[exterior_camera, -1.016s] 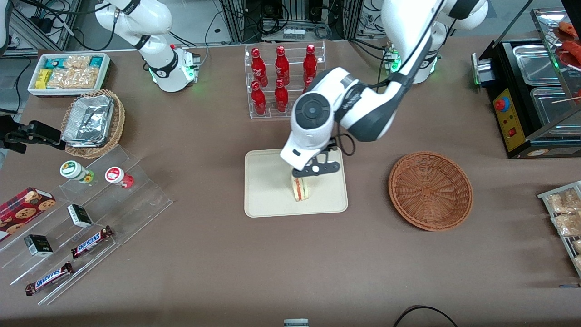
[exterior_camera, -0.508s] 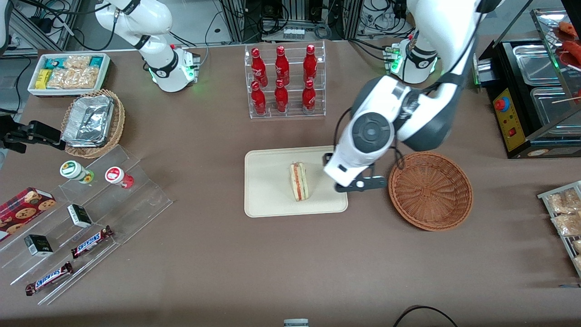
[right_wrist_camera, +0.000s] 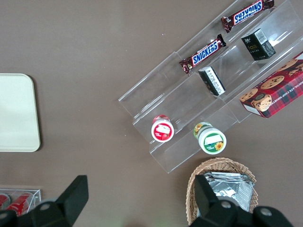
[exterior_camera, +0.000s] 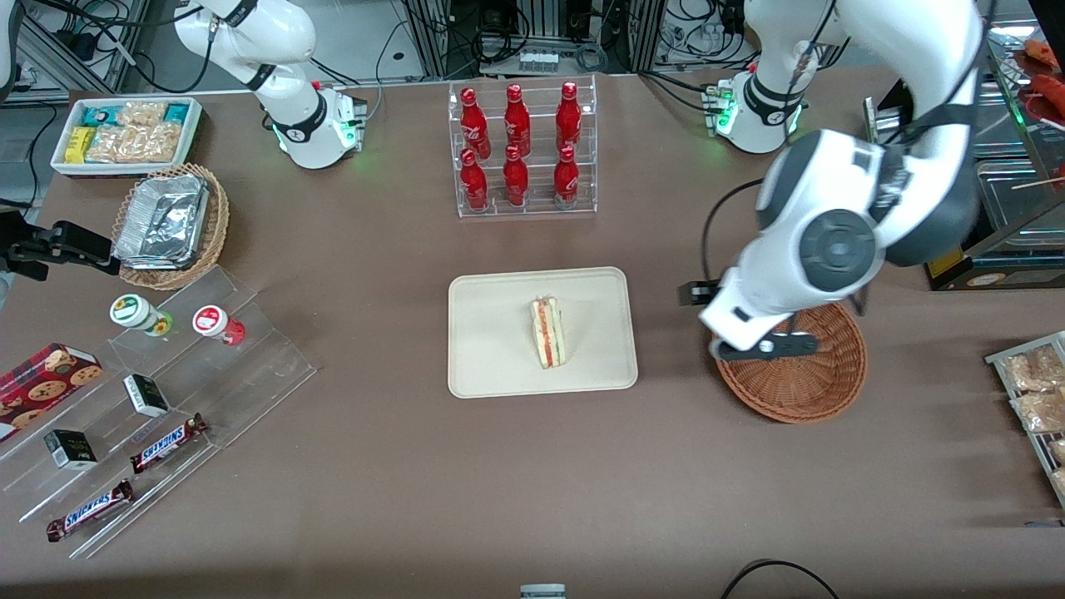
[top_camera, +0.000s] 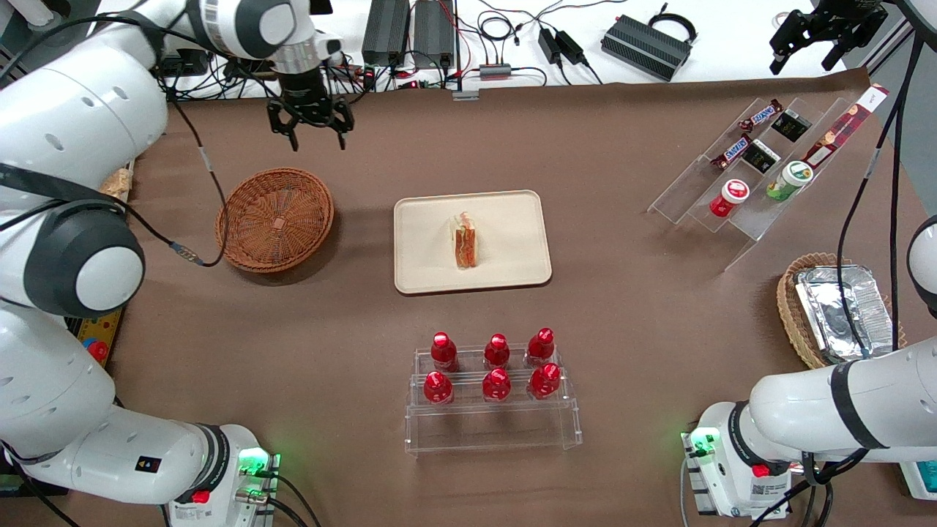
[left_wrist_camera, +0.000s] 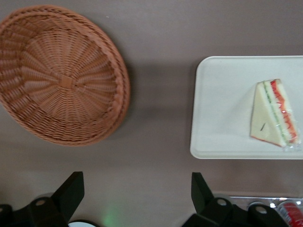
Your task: Place sandwich from basket to tray
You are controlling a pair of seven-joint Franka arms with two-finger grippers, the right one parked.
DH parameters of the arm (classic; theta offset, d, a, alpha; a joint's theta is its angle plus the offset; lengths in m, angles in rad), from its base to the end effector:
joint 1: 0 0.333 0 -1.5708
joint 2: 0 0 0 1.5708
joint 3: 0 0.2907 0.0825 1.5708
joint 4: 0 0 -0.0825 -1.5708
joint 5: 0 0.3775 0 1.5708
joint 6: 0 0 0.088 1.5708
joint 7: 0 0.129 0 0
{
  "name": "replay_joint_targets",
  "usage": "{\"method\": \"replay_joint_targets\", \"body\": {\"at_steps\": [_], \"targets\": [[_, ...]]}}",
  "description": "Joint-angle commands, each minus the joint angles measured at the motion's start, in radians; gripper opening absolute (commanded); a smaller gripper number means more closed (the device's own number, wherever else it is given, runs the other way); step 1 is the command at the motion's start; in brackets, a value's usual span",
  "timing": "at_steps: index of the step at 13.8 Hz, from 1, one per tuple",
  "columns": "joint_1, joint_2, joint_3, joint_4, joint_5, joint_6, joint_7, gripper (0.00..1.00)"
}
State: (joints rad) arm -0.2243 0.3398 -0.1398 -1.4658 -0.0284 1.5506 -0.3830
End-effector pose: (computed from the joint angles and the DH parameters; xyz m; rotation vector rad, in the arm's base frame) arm 0.5751 -0.2133 0.4270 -3.0932 -0.0370 0.4074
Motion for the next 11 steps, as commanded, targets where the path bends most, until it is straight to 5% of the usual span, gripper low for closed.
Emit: {"method": "replay_joint_targets", "body": {"at_steps": [1, 11], "targets": [[0.086, -0.125, -0.011, -0.118, 0.013, -0.007, 0.116, 1.00], [0.287, -0.329, -0.077, -0.191, 0.056, -0.187, 0.357, 1.00]]}}
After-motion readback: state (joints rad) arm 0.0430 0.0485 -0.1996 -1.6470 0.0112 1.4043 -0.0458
